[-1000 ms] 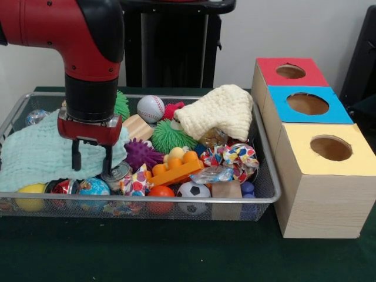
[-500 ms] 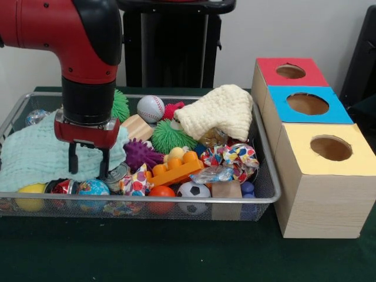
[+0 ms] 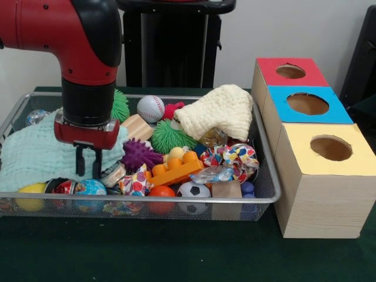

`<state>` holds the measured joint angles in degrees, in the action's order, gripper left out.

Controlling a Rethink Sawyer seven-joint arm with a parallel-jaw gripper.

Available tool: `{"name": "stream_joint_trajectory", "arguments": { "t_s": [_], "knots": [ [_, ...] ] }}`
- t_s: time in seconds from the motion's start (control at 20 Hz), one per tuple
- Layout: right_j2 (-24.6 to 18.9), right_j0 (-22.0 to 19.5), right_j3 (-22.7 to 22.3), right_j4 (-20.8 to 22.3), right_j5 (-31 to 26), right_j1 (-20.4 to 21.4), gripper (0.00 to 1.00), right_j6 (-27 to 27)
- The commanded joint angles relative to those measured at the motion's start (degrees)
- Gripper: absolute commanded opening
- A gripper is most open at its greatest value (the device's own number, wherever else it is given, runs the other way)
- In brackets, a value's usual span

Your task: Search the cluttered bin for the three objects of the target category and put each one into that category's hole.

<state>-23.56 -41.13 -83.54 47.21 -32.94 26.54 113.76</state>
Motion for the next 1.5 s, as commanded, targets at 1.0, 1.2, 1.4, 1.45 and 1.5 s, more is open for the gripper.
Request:
{"name": "stream_joint_trajectory", "arguments": {
  "t_s": [1.0,1.2,1.4,1.45,1.5],
  "knots": [
    [-8.99,-7.32,-21.81,-7.96,-1.74,19.05,0.0,-10.99],
    [-9.95,-8.21,-22.49,-9.0,-2.9,19.61,0.0,-11.81],
    [-10.54,-8.8,-22.91,-9.47,-3.11,19.59,0.0,-11.93],
    [-10.56,-8.59,-22.84,-9.6,-3.46,19.78,0.0,-11.91],
    [-10.64,-8.5,-22.99,-9.75,-3.57,20.02,0.0,-11.78]
  ]
}}
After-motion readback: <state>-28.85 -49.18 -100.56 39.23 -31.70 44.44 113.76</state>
